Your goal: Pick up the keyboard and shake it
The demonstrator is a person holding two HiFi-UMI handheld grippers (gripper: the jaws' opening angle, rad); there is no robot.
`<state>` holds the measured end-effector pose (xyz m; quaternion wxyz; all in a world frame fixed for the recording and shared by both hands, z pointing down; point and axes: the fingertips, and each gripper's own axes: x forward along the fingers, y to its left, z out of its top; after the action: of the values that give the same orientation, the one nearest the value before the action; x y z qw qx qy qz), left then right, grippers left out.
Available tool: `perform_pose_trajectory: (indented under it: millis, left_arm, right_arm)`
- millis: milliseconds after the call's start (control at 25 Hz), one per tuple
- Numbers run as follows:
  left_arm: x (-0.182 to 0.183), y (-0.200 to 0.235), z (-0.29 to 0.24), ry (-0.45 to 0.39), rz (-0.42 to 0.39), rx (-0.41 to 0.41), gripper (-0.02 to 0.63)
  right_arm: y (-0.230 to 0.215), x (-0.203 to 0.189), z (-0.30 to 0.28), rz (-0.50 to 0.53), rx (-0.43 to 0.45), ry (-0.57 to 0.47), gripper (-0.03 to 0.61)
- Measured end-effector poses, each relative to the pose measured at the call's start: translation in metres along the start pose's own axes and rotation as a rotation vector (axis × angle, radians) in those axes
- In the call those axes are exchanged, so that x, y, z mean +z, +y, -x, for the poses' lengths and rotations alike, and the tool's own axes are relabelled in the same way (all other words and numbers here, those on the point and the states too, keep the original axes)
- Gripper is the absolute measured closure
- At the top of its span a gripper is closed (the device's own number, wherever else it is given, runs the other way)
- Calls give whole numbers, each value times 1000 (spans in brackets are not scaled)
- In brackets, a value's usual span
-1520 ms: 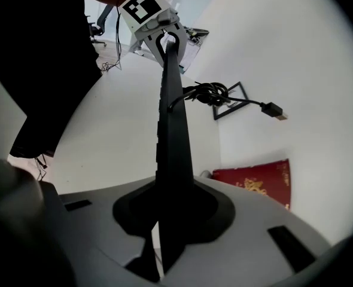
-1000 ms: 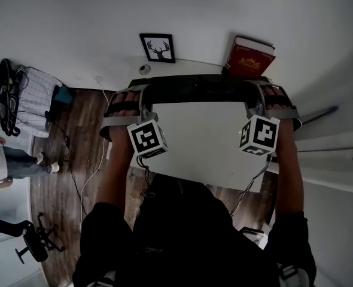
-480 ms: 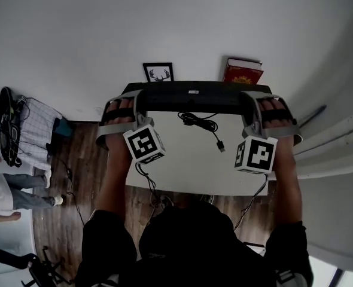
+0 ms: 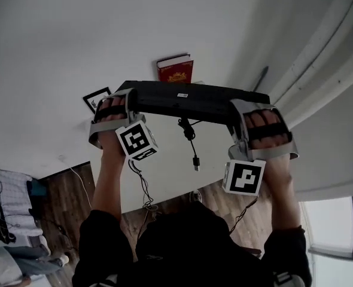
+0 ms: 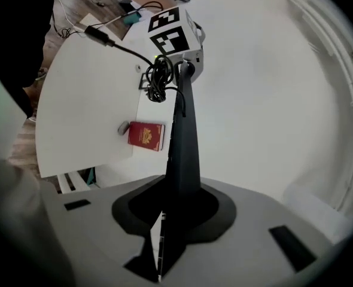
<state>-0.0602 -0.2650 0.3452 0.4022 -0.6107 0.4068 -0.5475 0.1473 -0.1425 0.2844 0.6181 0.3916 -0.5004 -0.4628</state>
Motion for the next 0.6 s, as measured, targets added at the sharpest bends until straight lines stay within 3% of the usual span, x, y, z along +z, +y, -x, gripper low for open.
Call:
perform_pose_trajectory:
  millis: [280,440,600]
  left_arm:
    - [133,7,-8,-278,-72,-3,541]
    - [196,7,9,-389,-113,38,541]
    - [214,13,31,-432,-137,85,541]
  right_arm:
    - [14,-82,57,17,3,304,479]
    - [27,-132,86,-31,1,403,479]
    - [36,-157,98,-109,-7,404,482]
